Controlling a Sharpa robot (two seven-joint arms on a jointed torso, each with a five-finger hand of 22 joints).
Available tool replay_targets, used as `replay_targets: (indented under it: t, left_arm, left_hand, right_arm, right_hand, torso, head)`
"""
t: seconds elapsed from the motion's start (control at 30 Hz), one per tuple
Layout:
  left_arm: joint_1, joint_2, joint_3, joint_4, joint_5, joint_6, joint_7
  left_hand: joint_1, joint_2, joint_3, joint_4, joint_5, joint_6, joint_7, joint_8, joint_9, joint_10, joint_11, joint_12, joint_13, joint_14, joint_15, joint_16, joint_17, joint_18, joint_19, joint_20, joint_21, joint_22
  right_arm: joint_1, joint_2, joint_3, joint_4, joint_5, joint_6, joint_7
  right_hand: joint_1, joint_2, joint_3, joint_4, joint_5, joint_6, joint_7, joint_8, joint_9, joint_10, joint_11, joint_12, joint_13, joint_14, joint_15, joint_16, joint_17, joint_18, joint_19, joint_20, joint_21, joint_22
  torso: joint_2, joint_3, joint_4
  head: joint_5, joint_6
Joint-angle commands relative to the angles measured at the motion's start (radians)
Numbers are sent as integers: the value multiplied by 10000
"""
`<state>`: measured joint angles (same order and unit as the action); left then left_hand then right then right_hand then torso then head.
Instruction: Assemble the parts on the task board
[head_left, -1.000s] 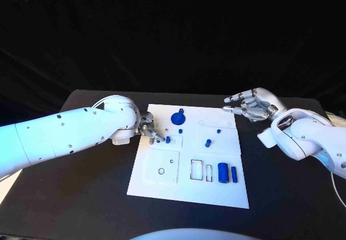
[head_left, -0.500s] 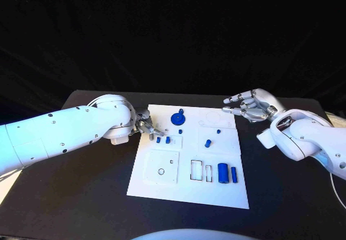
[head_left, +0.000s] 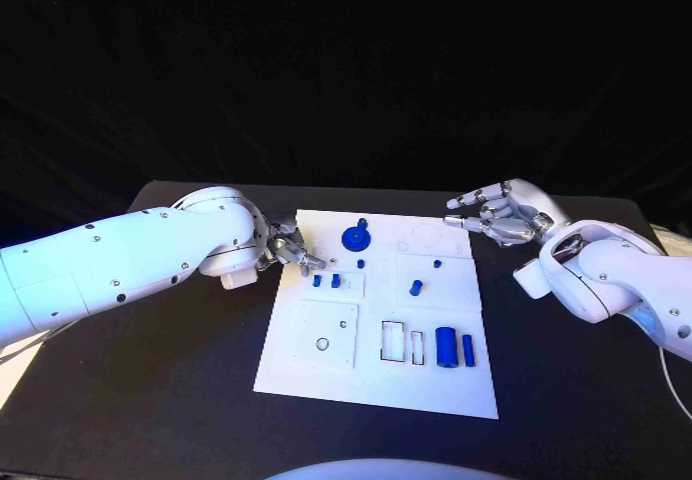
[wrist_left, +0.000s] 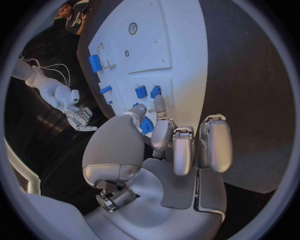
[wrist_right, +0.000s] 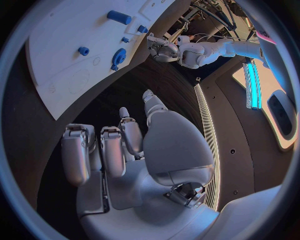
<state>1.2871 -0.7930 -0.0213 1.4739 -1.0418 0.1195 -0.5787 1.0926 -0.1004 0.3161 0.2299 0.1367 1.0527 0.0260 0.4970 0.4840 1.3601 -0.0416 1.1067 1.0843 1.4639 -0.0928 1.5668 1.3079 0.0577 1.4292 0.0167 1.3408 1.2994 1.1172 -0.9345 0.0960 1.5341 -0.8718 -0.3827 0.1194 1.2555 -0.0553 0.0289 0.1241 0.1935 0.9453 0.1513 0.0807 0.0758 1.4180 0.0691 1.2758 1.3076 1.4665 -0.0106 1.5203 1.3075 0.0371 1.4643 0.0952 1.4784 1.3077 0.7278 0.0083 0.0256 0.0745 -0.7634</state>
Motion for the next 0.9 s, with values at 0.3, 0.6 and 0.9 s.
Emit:
replay_targets:
  t: [0.3,0.6,0.9]
  left_arm:
    - [10,340,-155,12,-552,-3018,4959]
    - [-172,886,-305,-374,-2984,-3820,6159]
    - [-341,1350,-340,-695,-4775,-2888,5450]
  left_hand:
    - [2910,-1010,2316,-1451,-77,-2176,1249,-1329,-1159,-3914,1164,-6262,-5587,-3146,1034,-7277,-4868,1222,-4021,843,-6546,-5171]
    - [2811,-1230,1609,-1565,-136,-1443,1114,-2173,-2189,-3487,1181,-7286,-7248,-2464,975,-7589,-5434,1278,-3500,922,-7005,-5581]
    - [2891,-1120,1101,-1524,-117,-1027,978,-2748,-2777,-3479,1210,-7767,-8158,-953,904,-5241,-3468,1252,-2517,872,-6916,-5646]
  right_arm:
    - [-11,32,0,-3,-41,81,77]
    - [-11,51,0,0,-28,77,95]
    - [-14,47,0,11,-34,75,83]
  right_hand:
    - [39,133,-38,-2,70,84,-1,47,14,30,-55,20,658,831,-18,-56,1731,62,135,-36,-41,590]
    - [53,149,-36,-4,78,84,-1,47,13,32,-56,24,660,831,-18,-57,1730,61,137,-36,-39,594]
    - [70,170,-33,-8,88,83,-1,47,13,26,-56,13,652,830,-19,-62,1724,64,130,-37,-47,577]
  torso:
    - [1,1,-3]
    - [19,-6,-24]
    - [23,-6,-14]
  head:
    - [-92,236]
    - [-172,333]
    - [-213,297]
